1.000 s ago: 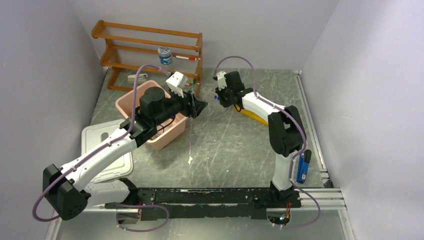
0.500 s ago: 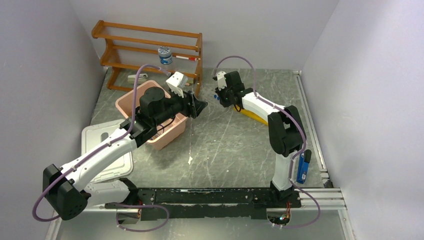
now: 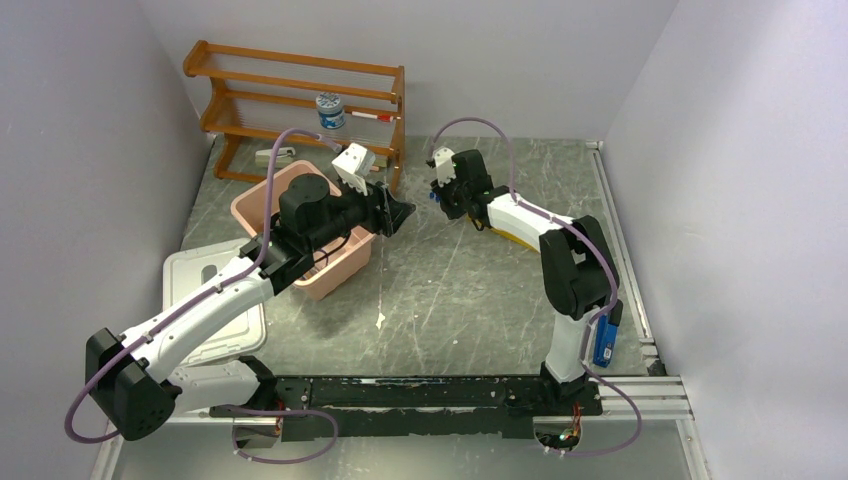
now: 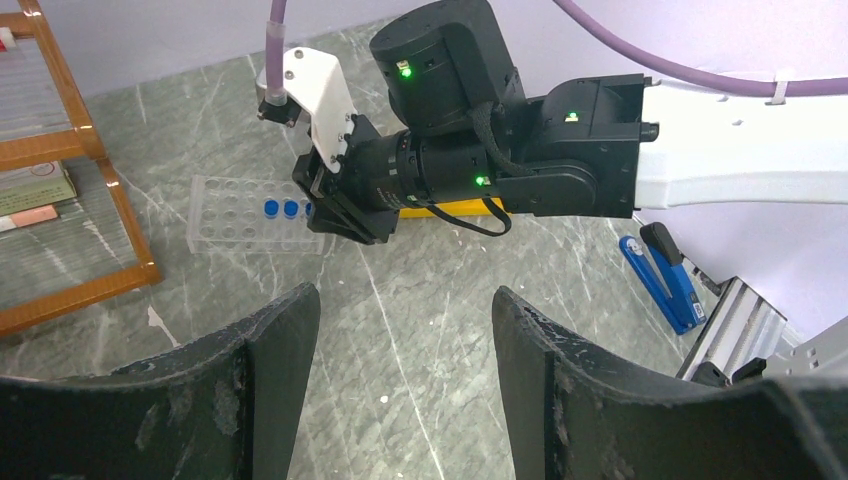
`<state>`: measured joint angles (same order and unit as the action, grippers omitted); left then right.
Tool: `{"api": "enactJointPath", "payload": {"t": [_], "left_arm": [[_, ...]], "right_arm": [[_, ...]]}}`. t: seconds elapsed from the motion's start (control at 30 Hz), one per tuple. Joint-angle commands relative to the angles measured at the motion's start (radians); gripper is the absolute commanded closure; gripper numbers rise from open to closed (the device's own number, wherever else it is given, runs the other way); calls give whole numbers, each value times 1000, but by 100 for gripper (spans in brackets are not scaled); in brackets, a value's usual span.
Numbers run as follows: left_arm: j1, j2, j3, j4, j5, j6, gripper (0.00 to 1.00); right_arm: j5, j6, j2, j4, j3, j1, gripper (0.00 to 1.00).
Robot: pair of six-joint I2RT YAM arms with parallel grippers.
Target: Organize the chemistry lab equipment
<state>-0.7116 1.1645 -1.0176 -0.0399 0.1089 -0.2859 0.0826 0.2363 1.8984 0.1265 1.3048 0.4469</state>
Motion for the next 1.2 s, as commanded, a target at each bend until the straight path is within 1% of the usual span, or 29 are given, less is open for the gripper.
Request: {"api": "enactJointPath", "payload": {"t": [0.0,0.07,0.2,0.3,0.37,0.53,0.67,0.73,0.8,0.9,1.07,1.17], "left_arm": [[-3,-16,2,-27,5,-5,32],[-5,-13,-3,-21,-1,-6,32],[-5,-9,-18,0,-21,-6,32],[-4,-12,-20,11,-38,-9,31],[-4,-15,-24,22,-52,-15,31],[-3,-17,-37,94,-135,-49,29],[2,-27,-56,203,-313,-89,28],[30,-30,-82,290,-411,-130,29],[100,-36,-106,373,-445,-169,32],[240,-47,-134,490,-465,-213,36],[410,-57,-148,656,-537,-217,37],[533,-70,-125,718,-526,-205,38]], "right_arm": [[-32,-16,0,24,20,1,69],[-30,-35,-15,17,18,2,58],[-23,-81,-65,-6,11,-2,44],[-17,-116,-97,-8,16,-8,38],[-18,-144,-117,-3,22,-14,37],[-40,-231,-171,-4,20,-28,36],[-44,-308,-217,14,15,-28,40],[-26,-334,-251,6,-7,-28,42],[-16,-364,-294,-14,-41,-29,43],[-9,-425,-354,-39,-87,-28,44],[-5,-506,-432,-56,-148,-27,53],[18,-532,-460,-63,-178,-23,58]]}}
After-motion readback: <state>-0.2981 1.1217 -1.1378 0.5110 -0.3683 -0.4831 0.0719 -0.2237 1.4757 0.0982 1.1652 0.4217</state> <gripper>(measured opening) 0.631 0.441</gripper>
